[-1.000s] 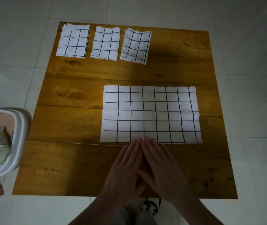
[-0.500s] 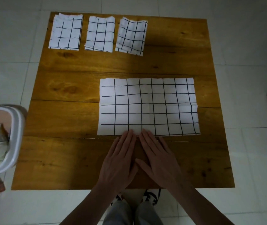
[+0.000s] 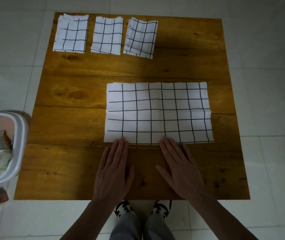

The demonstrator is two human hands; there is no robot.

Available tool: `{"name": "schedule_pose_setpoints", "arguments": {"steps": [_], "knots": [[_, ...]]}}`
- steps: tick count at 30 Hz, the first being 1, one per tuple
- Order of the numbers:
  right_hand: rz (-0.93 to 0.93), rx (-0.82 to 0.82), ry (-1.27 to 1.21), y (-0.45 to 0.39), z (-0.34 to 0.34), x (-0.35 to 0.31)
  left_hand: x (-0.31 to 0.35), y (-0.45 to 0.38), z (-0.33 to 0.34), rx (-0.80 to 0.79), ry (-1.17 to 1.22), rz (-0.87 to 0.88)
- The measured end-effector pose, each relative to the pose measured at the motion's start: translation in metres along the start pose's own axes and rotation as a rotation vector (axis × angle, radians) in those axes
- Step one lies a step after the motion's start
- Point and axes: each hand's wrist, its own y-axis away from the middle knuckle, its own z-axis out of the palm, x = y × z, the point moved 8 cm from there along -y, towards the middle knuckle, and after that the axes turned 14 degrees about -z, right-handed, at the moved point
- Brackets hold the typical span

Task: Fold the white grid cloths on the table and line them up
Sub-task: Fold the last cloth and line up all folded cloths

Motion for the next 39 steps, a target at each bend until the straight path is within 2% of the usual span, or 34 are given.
{"name": "schedule_pose_setpoints", "arguments": {"steps": [9,14,18,23,33,39], "knots": [[0.116,0.065,0.016,0.024,-0.007,0.033,-0.008,-0.001,-0.005,0.022,-0.001,-0.019],[0.287,0.130,-0.013,0.047,-0.012,0.066,-0.009,-0.001,-0.005,0.028,-0.005,-0.023],[0.304,0.140,-0.002,0.056,-0.015,0.078,-0.009,-0.001,-0.004,0.037,-0.008,-0.030],[0.448,0.198,-0.015,0.067,-0.021,0.093,-0.009,0.001,-0.005,0.053,-0.016,-0.033],[0.458,0.180,0.068,0.065,-0.026,0.090,-0.005,-0.001,-0.008,0.047,-0.026,-0.085],[0.477,0.241,0.044,0.064,-0.035,0.091,0.005,-0.006,-0.011,0.046,0.012,-0.128]]}}
